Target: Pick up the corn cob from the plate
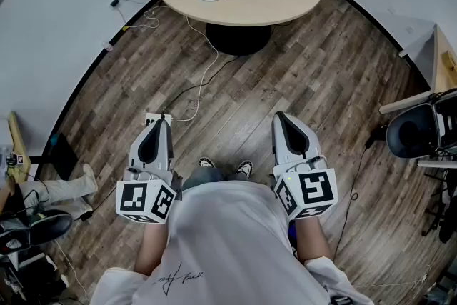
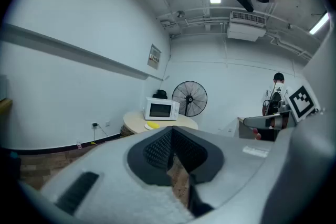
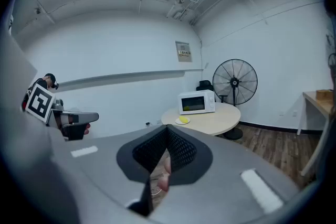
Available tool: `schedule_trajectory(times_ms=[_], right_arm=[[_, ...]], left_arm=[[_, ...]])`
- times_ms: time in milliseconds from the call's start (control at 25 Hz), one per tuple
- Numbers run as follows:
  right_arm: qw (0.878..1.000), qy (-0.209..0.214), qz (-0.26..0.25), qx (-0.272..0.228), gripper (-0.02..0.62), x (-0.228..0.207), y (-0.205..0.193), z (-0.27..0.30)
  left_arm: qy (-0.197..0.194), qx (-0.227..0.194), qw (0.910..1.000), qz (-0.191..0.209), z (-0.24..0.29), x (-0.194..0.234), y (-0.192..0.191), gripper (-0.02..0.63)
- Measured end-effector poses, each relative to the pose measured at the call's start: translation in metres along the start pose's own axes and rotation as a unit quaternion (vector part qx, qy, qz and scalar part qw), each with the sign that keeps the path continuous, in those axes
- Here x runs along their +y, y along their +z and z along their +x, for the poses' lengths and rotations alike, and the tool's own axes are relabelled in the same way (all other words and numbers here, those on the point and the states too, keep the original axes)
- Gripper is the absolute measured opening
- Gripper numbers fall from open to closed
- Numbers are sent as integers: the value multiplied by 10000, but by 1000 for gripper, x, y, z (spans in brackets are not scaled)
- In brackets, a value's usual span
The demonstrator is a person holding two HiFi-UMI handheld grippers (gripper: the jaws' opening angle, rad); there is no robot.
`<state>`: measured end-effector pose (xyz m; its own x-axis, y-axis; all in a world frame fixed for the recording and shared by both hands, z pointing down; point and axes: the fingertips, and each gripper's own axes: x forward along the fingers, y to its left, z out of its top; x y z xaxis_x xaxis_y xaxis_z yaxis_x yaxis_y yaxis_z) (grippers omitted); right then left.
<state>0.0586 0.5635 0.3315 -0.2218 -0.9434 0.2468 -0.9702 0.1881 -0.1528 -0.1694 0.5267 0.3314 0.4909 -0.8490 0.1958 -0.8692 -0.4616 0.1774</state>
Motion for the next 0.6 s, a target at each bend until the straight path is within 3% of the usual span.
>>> schedule_trajectory(times_ms=[360,600], right_arm=[[9998,64,81,-144,11,-13,14,-24],[9987,265,406,-135,12,-18,18,-22]], left_arm=[[24,-41,10000,33,-13,-25,13,-3],[-37,15,10000,65,-6,-33,17,-3]])
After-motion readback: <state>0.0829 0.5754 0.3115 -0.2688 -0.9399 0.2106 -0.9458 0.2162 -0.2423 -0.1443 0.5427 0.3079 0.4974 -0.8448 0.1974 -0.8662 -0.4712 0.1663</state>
